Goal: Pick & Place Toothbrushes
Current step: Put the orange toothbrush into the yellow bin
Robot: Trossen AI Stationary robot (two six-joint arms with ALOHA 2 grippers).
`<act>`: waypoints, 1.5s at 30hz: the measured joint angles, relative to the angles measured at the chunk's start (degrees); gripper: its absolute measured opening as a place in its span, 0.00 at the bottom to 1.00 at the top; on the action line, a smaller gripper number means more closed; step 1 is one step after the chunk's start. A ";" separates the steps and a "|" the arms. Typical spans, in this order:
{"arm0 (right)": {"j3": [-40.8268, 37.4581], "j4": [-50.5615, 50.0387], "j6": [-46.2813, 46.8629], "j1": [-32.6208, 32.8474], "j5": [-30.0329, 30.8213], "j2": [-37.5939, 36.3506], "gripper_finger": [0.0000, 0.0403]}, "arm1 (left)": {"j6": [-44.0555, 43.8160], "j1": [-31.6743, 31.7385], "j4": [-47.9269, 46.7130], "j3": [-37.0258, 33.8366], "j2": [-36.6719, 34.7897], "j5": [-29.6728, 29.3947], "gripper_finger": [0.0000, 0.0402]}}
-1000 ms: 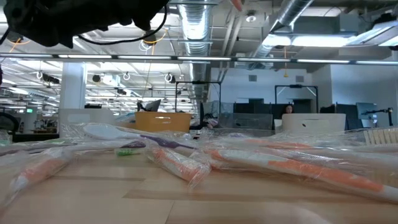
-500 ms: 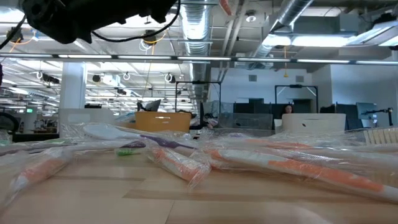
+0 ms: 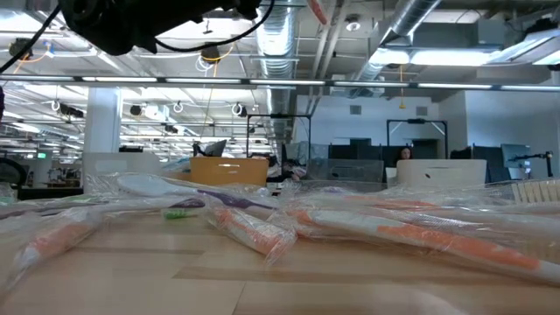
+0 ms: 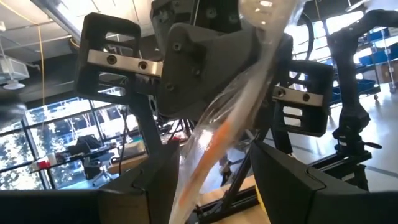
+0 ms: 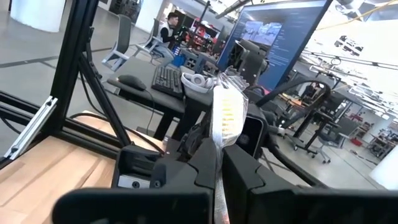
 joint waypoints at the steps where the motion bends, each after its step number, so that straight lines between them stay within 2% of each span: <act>1: 0.00 0.00 0.01 0.01 0.00 0.00 0.01 | -0.05 0.01 0.01 0.05 0.07 0.02 0.48; 4: 0.00 -0.03 0.01 0.02 0.00 0.00 0.01 | -0.39 0.01 -0.10 0.07 0.09 0.00 0.46; 7: 0.00 -0.38 0.40 0.00 0.00 0.00 0.01 | -0.42 0.01 -0.37 0.07 0.09 -0.02 0.39; 15: 0.00 -1.95 2.08 -0.44 0.24 -0.07 0.05 | 0.08 0.01 -1.99 0.07 0.09 -0.02 0.05; 18: 0.04 -3.08 2.38 -0.42 0.33 -0.11 0.08 | -0.01 0.01 -3.82 0.07 -0.46 0.12 0.04; 22: 0.04 -5.61 1.43 0.31 2.34 -0.15 0.18 | -0.66 -0.01 -4.60 0.00 -0.42 0.00 0.03; 26: 0.02 -6.06 -0.68 3.44 11.94 -0.34 0.33 | -0.67 -0.01 -8.38 0.00 -1.88 -1.85 0.03; 29: 0.02 -6.28 -0.66 6.57 24.20 -0.42 0.48 | -0.66 -0.01 -13.18 -0.28 -4.57 -3.29 0.03; 32: 0.02 -7.21 -0.68 10.06 36.78 -0.44 0.62 | -1.22 -0.01 -22.00 -0.28 -9.61 -4.97 0.03; 35: 0.02 -10.52 -0.85 13.36 45.20 -0.44 0.70 | -5.17 0.39 -36.02 -0.28 -16.77 -6.86 0.03; 37: 0.02 -12.99 1.09 15.28 48.22 -0.44 0.73 | -7.20 1.09 -45.01 -0.10 -22.11 -8.19 0.03; 41: 0.02 -18.85 7.64 17.70 49.61 -0.44 0.74 | -9.67 4.00 -61.99 2.70 -30.31 -12.74 0.03; 45: 0.02 -23.72 10.33 19.02 52.40 -0.44 0.74 | -9.52 10.46 -73.18 10.86 -31.67 -13.71 0.03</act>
